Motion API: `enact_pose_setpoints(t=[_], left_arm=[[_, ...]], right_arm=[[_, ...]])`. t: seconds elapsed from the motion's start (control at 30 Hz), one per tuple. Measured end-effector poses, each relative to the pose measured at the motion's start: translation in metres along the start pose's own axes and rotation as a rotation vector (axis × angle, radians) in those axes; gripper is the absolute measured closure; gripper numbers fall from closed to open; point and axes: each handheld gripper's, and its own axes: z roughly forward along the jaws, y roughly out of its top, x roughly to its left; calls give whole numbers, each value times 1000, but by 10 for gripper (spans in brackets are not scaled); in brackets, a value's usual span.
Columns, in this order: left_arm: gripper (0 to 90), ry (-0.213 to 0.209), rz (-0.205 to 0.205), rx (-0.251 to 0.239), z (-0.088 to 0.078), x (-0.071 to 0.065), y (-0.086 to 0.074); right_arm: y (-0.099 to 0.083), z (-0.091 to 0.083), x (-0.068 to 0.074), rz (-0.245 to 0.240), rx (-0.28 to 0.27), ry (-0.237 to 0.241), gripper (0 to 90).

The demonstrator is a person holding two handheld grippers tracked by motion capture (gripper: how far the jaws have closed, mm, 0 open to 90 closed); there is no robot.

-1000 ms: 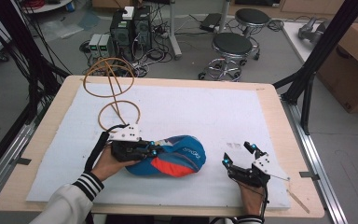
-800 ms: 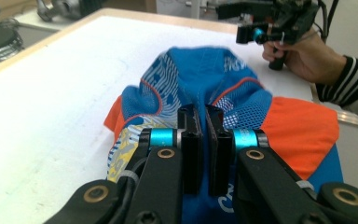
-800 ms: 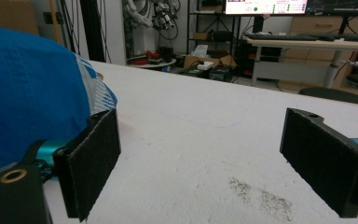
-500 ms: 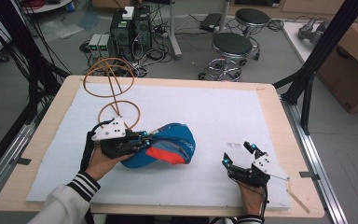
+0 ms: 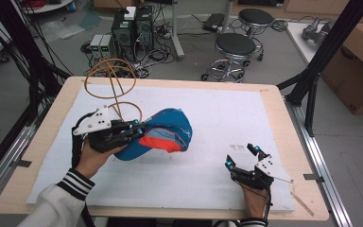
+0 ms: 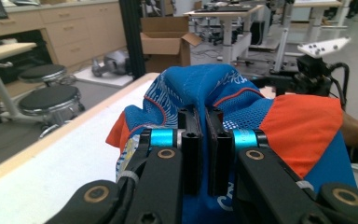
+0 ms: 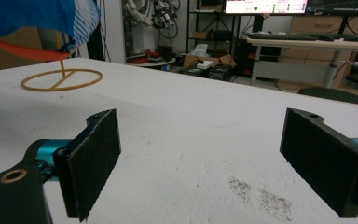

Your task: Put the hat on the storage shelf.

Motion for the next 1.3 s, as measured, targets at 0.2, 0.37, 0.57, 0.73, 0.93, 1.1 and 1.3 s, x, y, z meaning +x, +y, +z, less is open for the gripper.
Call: enact_pose_setpoints(t=[0.2, 0.37, 0.57, 0.73, 0.93, 1.1, 1.3], left_arm=[[863, 62, -11, -19, -9, 7, 16], [864, 80, -8, -51, -16, 14, 29], [864, 132, 10, -101, -25, 22, 47], [864, 174, 26, -146, -34, 31, 63], [864, 223, 49, -176, -44, 40, 80], [864, 254, 48, -175, -47, 50, 87], [864, 287, 57, -182, -48, 66, 98]], right_arm=[[0, 0, 0, -2, 1, -1, 114], [0, 0, 0, -1, 1, 1, 114], [0, 0, 0, -3, 0, 0, 114], [0, 0, 0, -4, 0, -1, 114], [0, 0, 0, -7, 0, -1, 114], [0, 0, 0, -8, 1, -1, 114], [0, 1, 0, -11, 0, -1, 114]])
